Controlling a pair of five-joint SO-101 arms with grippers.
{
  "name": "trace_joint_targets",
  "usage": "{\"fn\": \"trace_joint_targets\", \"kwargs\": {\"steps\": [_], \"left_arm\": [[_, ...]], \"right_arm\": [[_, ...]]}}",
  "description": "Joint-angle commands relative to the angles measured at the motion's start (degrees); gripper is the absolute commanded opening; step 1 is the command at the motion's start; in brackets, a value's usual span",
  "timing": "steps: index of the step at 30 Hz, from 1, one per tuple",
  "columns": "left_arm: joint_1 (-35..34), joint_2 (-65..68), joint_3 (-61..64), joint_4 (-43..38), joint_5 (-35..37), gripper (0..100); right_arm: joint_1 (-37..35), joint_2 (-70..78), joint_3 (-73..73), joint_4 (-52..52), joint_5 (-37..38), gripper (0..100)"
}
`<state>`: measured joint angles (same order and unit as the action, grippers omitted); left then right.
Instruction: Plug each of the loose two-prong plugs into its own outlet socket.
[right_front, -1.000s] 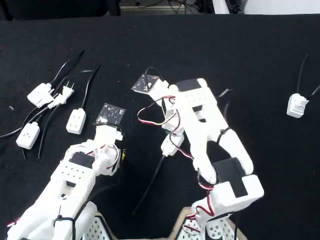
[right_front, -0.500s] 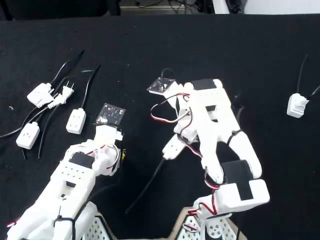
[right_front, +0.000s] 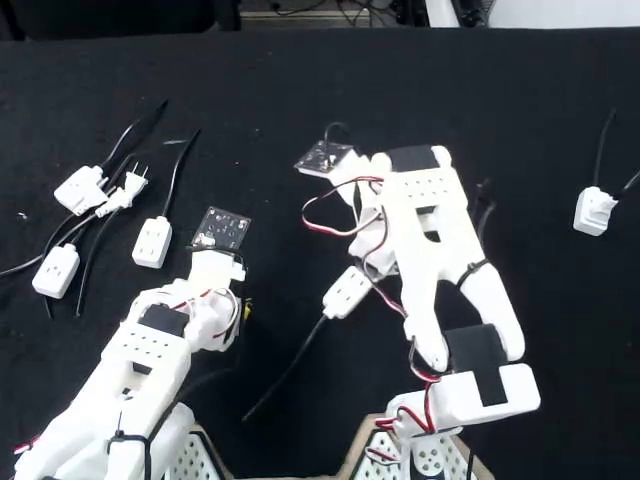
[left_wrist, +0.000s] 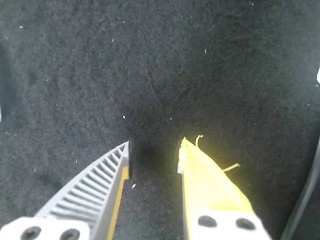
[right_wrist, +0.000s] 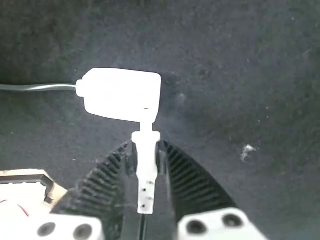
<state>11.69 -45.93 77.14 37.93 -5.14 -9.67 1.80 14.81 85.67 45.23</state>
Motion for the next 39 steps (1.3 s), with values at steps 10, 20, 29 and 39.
{"fn": "trace_joint_targets", "kwargs": {"steps": [10, 20, 29, 39], "left_arm": [[0.8, -1.2, -0.6, -0.4, 0.7, 17], [0.8, -1.2, -0.6, -0.4, 0.7, 17], [0.8, -1.2, -0.6, -0.5, 0.7, 17], [0.5, -1.2, -0.5, -0.5, 0.4, 17]], "right_arm": [[-4.9, 13.3, -17.7, 13.6, -0.8, 1.0], [-0.7, 24.4, -26.3, 15.5, -2.5, 1.0], [-1.2, 16.4, -26.2, 15.1, -2.5, 1.0], [5.1, -11.6, -3.4, -5.4, -8.9, 1.0]]}}
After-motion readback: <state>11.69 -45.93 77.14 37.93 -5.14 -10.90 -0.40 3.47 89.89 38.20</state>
